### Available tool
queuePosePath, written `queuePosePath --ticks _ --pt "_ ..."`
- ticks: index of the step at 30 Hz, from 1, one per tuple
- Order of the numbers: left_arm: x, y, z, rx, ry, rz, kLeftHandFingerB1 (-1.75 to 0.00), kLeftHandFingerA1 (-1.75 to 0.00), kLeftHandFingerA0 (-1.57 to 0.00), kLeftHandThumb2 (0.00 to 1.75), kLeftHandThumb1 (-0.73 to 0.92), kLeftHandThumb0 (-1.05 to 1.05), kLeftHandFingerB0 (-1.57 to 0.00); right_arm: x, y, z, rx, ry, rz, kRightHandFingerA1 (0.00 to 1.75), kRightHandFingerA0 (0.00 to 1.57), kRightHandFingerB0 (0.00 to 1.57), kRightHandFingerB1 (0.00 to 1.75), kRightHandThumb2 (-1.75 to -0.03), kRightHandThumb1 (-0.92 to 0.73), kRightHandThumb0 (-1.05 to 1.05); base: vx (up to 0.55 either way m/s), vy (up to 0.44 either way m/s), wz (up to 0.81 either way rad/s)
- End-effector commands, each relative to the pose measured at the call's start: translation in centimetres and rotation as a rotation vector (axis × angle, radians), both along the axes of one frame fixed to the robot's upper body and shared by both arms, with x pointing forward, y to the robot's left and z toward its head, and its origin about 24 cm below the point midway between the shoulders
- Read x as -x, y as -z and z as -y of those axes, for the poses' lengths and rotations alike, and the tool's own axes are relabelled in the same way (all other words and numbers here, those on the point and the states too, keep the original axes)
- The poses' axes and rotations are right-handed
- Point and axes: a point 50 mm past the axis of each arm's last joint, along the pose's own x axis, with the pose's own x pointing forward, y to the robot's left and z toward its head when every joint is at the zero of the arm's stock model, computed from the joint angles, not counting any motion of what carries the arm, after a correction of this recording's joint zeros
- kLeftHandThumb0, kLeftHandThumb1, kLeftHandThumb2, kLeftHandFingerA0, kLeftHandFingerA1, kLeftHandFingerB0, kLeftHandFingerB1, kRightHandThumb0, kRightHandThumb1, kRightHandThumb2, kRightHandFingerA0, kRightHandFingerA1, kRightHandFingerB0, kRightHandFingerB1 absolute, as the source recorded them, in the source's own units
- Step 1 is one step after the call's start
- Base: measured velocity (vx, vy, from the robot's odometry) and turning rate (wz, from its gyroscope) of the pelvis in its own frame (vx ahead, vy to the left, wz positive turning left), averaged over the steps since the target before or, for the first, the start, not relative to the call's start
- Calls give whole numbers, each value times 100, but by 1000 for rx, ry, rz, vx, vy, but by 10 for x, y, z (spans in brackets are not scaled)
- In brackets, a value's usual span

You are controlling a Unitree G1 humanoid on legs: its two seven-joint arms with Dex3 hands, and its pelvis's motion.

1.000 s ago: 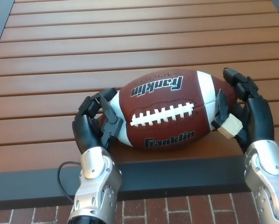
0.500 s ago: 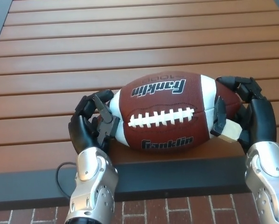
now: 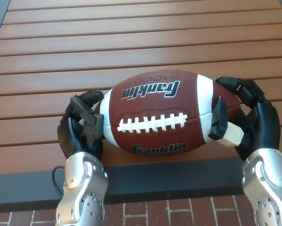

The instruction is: Pick up a football using both hands and turn around and walk towards another desk and put it on the desk

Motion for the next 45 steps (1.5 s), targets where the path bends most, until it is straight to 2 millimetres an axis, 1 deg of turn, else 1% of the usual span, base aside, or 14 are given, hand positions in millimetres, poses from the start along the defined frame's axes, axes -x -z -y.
queuePosePath --ticks 1,5,6,17,22,29,30,31,36,37,40,42,43,45 --pt "30 -40 116 187 578 157 -153 -175 -93 72 85 -63 -83 17 -39 -80 -386 -445 23 171 96 95 156 -139 -49 -18 0 0 0" --pt "30 -47 114 144 567 160 -153 -175 -93 72 85 -63 -83 18 -45 -81 -398 -441 37 171 96 95 156 -139 -49 -18 0 0 0" --pt "28 -63 114 95 595 200 -162 -175 -93 104 70 -52 -77 20 -58 -82 -408 -458 100 174 94 95 153 -136 -48 -11 0 0 0" --pt "33 -119 110 -60 690 342 -152 -175 -87 75 82 -55 -77 36 -110 -85 -463 -479 305 171 96 99 148 -139 -41 -14 0 0 0" --pt "52 -130 107 -211 661 396 -165 -175 -93 90 75 -52 -73 55 -115 -92 -514 -499 340 169 97 99 146 -140 -44 -17 0 0 0" --pt "83 -122 102 -165 649 353 -160 -175 -90 71 92 -66 -72 82 -111 -100 -507 -537 314 169 97 97 148 -135 -43 -17 0 0 0" --pt "89 -119 101 -149 642 335 -125 -145 -117 111 70 -71 -90 87 -108 -102 -507 -542 293 167 97 98 148 -137 -42 -18 0 0 0" --pt "92 -116 100 -144 637 322 -161 -175 -94 77 89 -59 -72 90 -105 -103 -504 -542 280 168 98 100 152 -142 -43 -18 0 0 0" --pt "108 -98 95 -161 625 249 -167 -175 -94 72 92 -63 -68 98 -85 -106 -524 -554 196 168 96 98 143 -139 -42 -18 0 0 0" --pt "116 -89 93 -177 626 224 -127 -149 -114 106 68 -79 -83 103 -75 -108 -529 -557 146 168 97 97 145 -139 -45 -19 0 0 0" --pt "121 -85 90 -191 629 223 -127 -149 -114 106 68 -79 -83 107 -71 -109 -521 -553 121 168 97 97 145 -139 -45 -19 0 0 0" --pt "130 -72 86 -74 647 210 -158 -175 -88 75 92 -71 -68 114 -64 -113 -531 -562 94 169 98 98 148 -138 -44 -19 0 0 0" --pt "134 -67 84 28 647 205 -123 -147 -105 120 83 -90 -77 116 -60 -114 -537 -561 74 171 97 96 152 -139 -44 -19 0 0 -180" --pt "136 -63 82 50 645 202 -124 -146 -107 121 82 -84 -81 118 -57 -115 -546 -550 57 170 98 97 150 -136 -45 -19 0 0 23"
